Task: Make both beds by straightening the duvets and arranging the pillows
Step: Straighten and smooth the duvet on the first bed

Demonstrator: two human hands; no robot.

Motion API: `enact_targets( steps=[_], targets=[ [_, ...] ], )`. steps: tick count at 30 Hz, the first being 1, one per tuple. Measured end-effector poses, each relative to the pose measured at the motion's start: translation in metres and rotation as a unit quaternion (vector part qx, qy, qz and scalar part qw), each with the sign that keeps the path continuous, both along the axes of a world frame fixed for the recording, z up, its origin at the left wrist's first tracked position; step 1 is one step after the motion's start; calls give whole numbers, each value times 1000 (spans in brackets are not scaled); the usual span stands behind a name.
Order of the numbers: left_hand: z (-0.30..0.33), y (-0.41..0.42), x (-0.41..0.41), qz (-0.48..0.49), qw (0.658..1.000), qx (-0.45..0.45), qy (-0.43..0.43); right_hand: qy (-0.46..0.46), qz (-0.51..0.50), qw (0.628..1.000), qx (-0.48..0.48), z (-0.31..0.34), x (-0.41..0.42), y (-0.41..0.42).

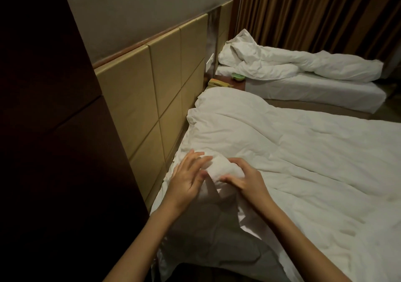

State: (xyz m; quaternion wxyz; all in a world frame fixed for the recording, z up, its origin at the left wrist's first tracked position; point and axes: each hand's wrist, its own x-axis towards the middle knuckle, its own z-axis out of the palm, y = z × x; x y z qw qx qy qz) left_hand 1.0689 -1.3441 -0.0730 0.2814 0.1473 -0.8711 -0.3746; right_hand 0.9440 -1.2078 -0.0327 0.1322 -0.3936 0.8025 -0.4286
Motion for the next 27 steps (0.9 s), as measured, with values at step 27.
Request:
enact_targets(
  steps=[27],
  targets=[
    [82, 7, 20, -5, 990, 142, 5, 66, 53, 993, -86, 20, 48, 52]
  ],
)
